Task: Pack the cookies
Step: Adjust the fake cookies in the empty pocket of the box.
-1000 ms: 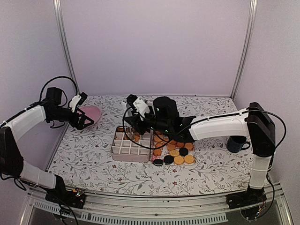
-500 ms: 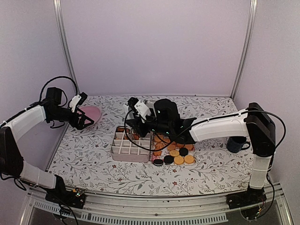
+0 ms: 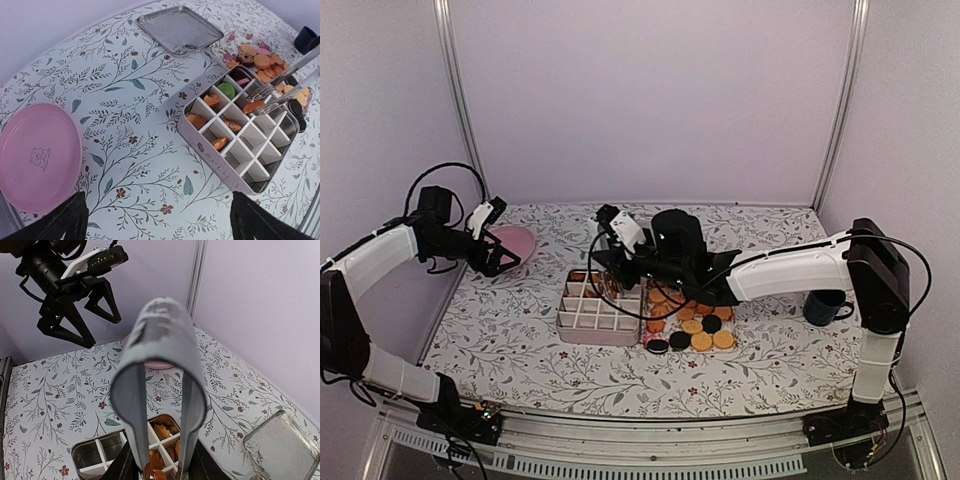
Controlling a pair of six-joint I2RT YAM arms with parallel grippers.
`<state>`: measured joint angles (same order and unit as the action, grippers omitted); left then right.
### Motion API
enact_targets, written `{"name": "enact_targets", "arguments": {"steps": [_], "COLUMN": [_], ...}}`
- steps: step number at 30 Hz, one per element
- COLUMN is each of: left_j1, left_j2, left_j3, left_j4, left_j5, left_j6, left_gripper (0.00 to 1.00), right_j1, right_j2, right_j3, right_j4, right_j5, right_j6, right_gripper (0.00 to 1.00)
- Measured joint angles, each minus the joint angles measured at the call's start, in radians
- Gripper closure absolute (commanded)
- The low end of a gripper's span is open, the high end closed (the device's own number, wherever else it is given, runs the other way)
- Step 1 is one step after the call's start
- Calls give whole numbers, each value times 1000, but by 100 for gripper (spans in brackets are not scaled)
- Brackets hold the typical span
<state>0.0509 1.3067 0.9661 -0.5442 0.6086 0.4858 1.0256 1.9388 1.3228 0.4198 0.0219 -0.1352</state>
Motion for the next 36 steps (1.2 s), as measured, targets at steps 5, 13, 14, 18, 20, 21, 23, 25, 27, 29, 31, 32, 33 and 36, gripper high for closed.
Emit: {"name": "enact_targets", "arguments": {"steps": [5, 13, 14, 18, 20, 21, 23, 25, 27, 29, 31, 32, 33, 36], "left_j1": [0, 0, 0, 0, 0, 0, 0, 0, 0, 0, 0, 0, 0, 0], "left_j2": [0, 0, 0, 0, 0, 0, 0, 0, 0, 0, 0, 0, 0, 0], "left_j3": [0, 0, 0, 0, 0, 0, 0, 0, 0, 0, 0, 0, 0, 0], "left_j4": [0, 0, 0, 0, 0, 0, 0, 0, 0, 0, 0, 0, 0, 0], "left_j5": [0, 0, 0, 0, 0, 0, 0, 0, 1, 2, 3, 3, 3, 3], "left_j6": [0, 0, 0, 0, 0, 0, 0, 0, 0, 0, 0, 0, 0, 0], "left_gripper": [1, 1, 1, 1, 1, 1, 1, 1, 1, 1, 1, 1, 1, 1], "right_j1": [-15, -20, -20, -20, -20, -20, -20, -20, -20, -20, -22, -23, -24, -26], "right_j2": [-15, -19, -19, -19, -19, -20, -22, -27, -33, -37, -38, -38, -38, -38], "right_j3": [-3, -8, -9, -9, -9, -10, -11, -15, -19, -21, -22, -22, -22, -22], "right_j4": [4, 8, 8, 8, 9, 8, 9, 8, 8, 10, 18, 20, 23, 30], "right_j5": [3, 7, 8, 8, 10, 10, 10, 14, 22, 26, 29, 29, 29, 29], "right_j6": [4, 16, 16, 19, 19, 19, 21, 26, 31, 39, 48, 50, 54, 63], "right_gripper": [66, 78, 79, 85, 84, 82, 70, 67, 66, 66, 66, 66, 66, 66]}}
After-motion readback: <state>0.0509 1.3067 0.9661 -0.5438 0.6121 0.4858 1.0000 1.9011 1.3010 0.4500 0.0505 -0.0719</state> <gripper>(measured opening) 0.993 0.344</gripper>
